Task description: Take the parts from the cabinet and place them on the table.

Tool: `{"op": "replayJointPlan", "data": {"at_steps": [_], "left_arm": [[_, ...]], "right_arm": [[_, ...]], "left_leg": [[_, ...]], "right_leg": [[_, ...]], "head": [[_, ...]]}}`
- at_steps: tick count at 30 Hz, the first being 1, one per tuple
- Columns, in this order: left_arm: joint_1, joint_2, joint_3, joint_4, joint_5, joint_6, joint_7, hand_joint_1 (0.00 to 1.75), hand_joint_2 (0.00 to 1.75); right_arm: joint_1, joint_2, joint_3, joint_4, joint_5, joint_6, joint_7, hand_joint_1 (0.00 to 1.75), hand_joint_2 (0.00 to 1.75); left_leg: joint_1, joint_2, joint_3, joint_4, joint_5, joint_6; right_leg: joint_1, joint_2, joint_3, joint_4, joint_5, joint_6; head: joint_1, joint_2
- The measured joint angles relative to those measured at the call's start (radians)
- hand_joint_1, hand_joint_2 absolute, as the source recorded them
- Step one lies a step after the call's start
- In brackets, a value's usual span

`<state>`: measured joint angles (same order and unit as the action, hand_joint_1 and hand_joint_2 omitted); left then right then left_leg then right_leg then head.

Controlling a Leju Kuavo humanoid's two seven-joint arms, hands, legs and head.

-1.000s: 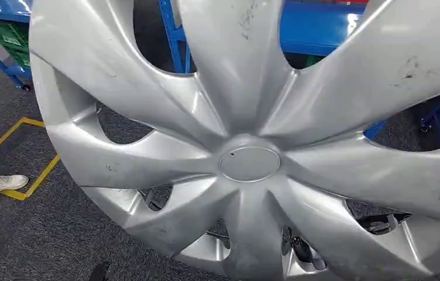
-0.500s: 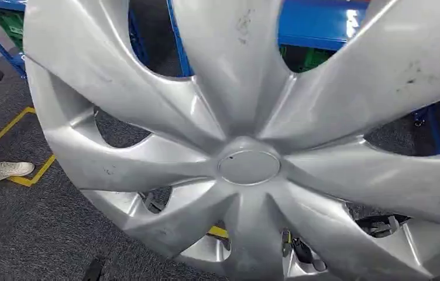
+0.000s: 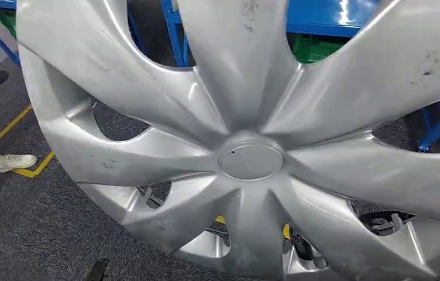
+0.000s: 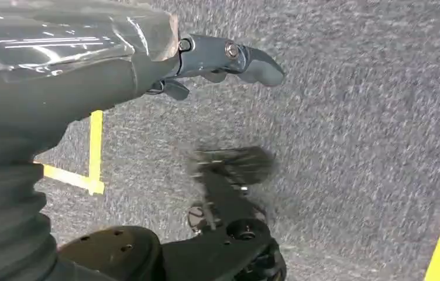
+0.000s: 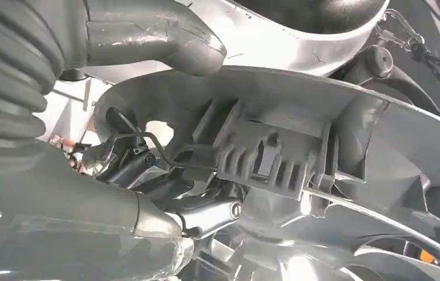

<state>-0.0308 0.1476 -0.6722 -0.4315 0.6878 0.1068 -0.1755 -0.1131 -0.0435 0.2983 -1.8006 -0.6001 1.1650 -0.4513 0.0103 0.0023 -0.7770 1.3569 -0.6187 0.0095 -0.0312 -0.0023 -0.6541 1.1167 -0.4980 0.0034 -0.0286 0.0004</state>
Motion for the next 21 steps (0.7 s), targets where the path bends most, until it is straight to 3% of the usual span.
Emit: {"op": "replayJointPlan", "data": {"at_steps": [1, 2, 3, 4, 5, 6, 7, 8, 9, 10, 11, 12, 13, 14, 15, 16, 17, 18, 19, 20, 21], "left_arm": [[0.0, -0.002, 0.0, 0.0, -0.002, 0.002, 0.0, 0.0, 1.75], [-0.001, -0.002, 0.0, 0.0, -0.005, 0.006, 0.0, 0.0, 1.75], [-0.003, -0.003, 0.0, 0.0, -0.006, 0.009, 0.0, 0.0, 1.75], [-0.006, -0.005, 0.0, -0.001, -0.008, 0.01, 0.0, 0.0, 1.75], [-0.01, 0.003, 0.002, -0.003, -0.009, 0.011, 0.0, 0.0, 1.75], [-0.011, 0.008, 0.002, -0.008, -0.013, 0.011, 0.0, 0.0, 1.75], [-0.019, 0.015, 0.004, -0.01, -0.018, 0.013, 0.0, 0.0, 1.75], [-0.02, 0.012, 0.004, -0.01, -0.019, 0.013, 0.0, 0.0, 1.75], [-0.02, 0.023, 0.005, -0.01, -0.024, 0.014, 0.0, 0.0, 1.75], [-0.019, 0.025, 0.005, -0.011, -0.029, 0.013, 0.004, 0.0, 1.75], [-0.015, 0.021, 0.004, -0.011, -0.032, 0.011, 0.004, 0.0, 1.75], [-0.015, 0.022, 0.004, -0.011, -0.036, 0.009, 0.006, 0.0, 1.75], [-0.015, 0.021, 0.003, -0.013, -0.037, 0.008, 0.007, 0.0, 1.75], [-0.013, 0.02, 0.003, -0.016, -0.038, 0.006, 0.007, 0.0, 1.75], [-0.012, 0.017, 0.002, -0.017, -0.039, 0.004, 0.007, 0.0, 1.75], [-0.01, 0.015, 0.001, -0.017, -0.039, 0.0, 0.008, 0.0, 1.75], [-0.009, 0.013, 0.0, -0.017, -0.039, 0.001, 0.008, 0.0, 1.75], [-0.007, 0.013, 0.0, -0.017, -0.039, 0.001, 0.008, 0.0, 1.75], [-0.006, 0.012, 0.0, -0.017, -0.039, 0.001, 0.008, 0.0, 1.75], [-0.006, 0.012, 0.0, -0.017, -0.039, 0.001, 0.008, 0.0, 1.75], [-0.006, 0.015, 0.0, -0.017, -0.039, 0.001, 0.008, 0.0, 1.75]], "right_arm": [[0.0, 0.001, 0.0, 0.0, 0.003, 0.0, 0.0, 1.75, 1.75], [0.0, 0.003, 0.0, -0.002, 0.004, -0.001, 0.0, 1.75, 1.75], [-0.001, 0.003, 0.0, -0.004, 0.006, -0.002, 0.0, 1.75, 1.75], [-0.001, 0.005, 0.0, -0.008, 0.006, -0.002, 0.0, 1.75, 1.75], [-0.001, 0.007, 0.0, -0.012, 0.006, -0.002, -0.001, 1.75, 1.75], [-0.003, 0.01, 0.001, -0.015, 0.008, -0.003, -0.001, 1.75, 1.75], [-0.001, 0.011, 0.0, -0.016, 0.008, -0.003, -0.002, 1.75, 1.75], [-0.004, 0.011, 0.002, -0.018, 0.01, -0.003, -0.003, 1.75, 1.75], [-0.005, 0.014, 0.002, -0.021, 0.009, -0.003, -0.006, 1.75, 1.75], [-0.002, 0.013, 0.001, -0.024, 0.01, -0.003, -0.007, 1.75, 1.75], [0.0, 0.011, 0.0, -0.024, 0.01, -0.003, -0.007, 1.75, 1.75], [0.001, 0.01, 0.0, -0.026, 0.009, -0.003, -0.007, 1.75, 1.75], [0.001, 0.007, -0.001, -0.027, 0.009, -0.003, -0.008, 1.75, 1.75], [0.004, 0.003, -0.002, -0.027, 0.009, -0.002, -0.008, 1.75, 1.75], [0.008, 0.002, -0.002, -0.027, 0.01, -0.001, -0.008, 1.75, 1.75], [0.011, -0.001, -0.002, -0.027, 0.01, 0.0, -0.008, 1.75, 1.75], [0.013, -0.004, -0.002, -0.027, 0.01, 0.0, -0.008, 1.75, 1.75], [0.013, -0.005, -0.002, -0.027, 0.01, 0.0, -0.008, 1.75, 1.75], [0.013, -0.006, -0.002, -0.027, 0.009, 0.0, -0.008, 1.75, 1.75], [0.012, -0.007, -0.002, -0.027, 0.009, 0.001, -0.008, 1.75, 1.75], [0.012, -0.007, -0.001, -0.028, 0.009, 0.001, -0.008, 1.75, 1.75]], "left_leg": [[-0.001, -0.001, 0.013, 0.027, 0.013, 0.007], [-0.005, -0.002, 0.043, 0.016, 0.045, 0.02], [-0.011, -0.002, 0.087, -0.023, 0.072, 0.039], [-0.024, -0.003, 0.149, -0.089, 0.082, 0.065], [-0.049, -0.004, 0.235, -0.187, 0.054, 0.104], [-0.07, 0.0, 0.321, -0.3, -0.002, 0.122], [-0.07, 0.003, 0.332, -0.327, -0.002, 0.107], [-0.079, 0.003, 0.318, -0.334, 0.019, 0.103], [-0.085, 0.003, 0.319, -0.352, 0.036, 0.106], [-0.084, 0.003, 0.321, -0.391, 0.066, 0.111], [-0.076, 0.008, 0.329, -0.413, 0.096, 0.096], [-0.073, 0.007, 0.316, -0.42, 0.114, 0.111], [-0.07, 0.008, 0.303, -0.42, 0.127, 0.103], [-0.069, 0.008, 0.291, -0.42, 0.137, 0.096], [-0.068, 0.008, 0.277, -0.418, 0.147, 0.092], [-0.066, 0.009, 0.262, -0.414, 0.156, 0.087], [-0.063, 0.01, 0.244, -0.406, 0.163, 0.081], [-0.059, 0.011, 0.227, -0.396, 0.168, 0.074], [-0.055, 0.012, 0.21, -0.382, 0.17, 0.07], [-0.053, 0.012, 0.193, -0.359, 0.169, 0.067], [-0.057, 0.011, 0.171, -0.337, 0.165, 0.06]], "right_leg": [[0.006, 0.0, -0.016, 0.0, 0.013, -0.001], [0.013, 0.0, -0.033, 0.0, 0.027, -0.002], [0.021, 0.001, -0.049, -0.001, 0.04, -0.004], [0.03, 0.003, -0.063, -0.005, 0.054, -0.008], [0.019, 0.002, -0.064, -0.009, 0.068, -0.014], [0.031, 0.002, -0.062, -0.019, 0.079, -0.003], [0.021, -0.004, -0.059, -0.029, 0.096, -0.001], [0.014, -0.006, -0.057, -0.047, 0.11, 0.004], [0.009, -0.007, -0.055, -0.064, 0.127, 0.011], [0.014, -0.006, -0.053, -0.084, 0.145, 0.018], [0.015, -0.005, -0.063, -0.076, 0.128, 0.012], [0.017, 0.001, -0.075, -0.042, 0.072, -0.002], [0.017, 0.001, -0.089, 0.009, 0.021, -0.008], [0.014, 0.001, -0.102, 0.082, -0.021, -0.008], [0.013, 0.001, -0.115, 0.152, -0.039, 0.001], [0.012, 0.001, -0.119, 0.201, -0.031, 0.014], [0.01, 0.001, -0.102, 0.206, -0.003, 0.033], [0.006, 0.0, -0.061, 0.165, 0.026, 0.049], [0.003, -0.001, -0.008, 0.096, 0.039, 0.057], [-0.002, -0.004, 0.064, -0.008, 0.022, 0.058], [0.008, -0.002, 0.112, -0.068, -0.02, 0.049]], "head": [[-0.001, 0.0], [0.0, 0.0], [0.0, 0.0], [-0.001, 0.0], [0.002, 0.0], [0.005, 0.0], [-0.001, 0.0], [-0.002, 0.0], [-0.004, 0.0], [-0.003, 0.0], [-0.003, 0.0], [-0.001, 0.0], [-0.001, 0.0], [-0.002, 0.0], [-0.002, 0.0], [-0.002, 0.0], [-0.002, 0.0], [-0.002, 0.0], [-0.002, 0.0], [-0.001, 0.0], [0.001, 0.0]]}}
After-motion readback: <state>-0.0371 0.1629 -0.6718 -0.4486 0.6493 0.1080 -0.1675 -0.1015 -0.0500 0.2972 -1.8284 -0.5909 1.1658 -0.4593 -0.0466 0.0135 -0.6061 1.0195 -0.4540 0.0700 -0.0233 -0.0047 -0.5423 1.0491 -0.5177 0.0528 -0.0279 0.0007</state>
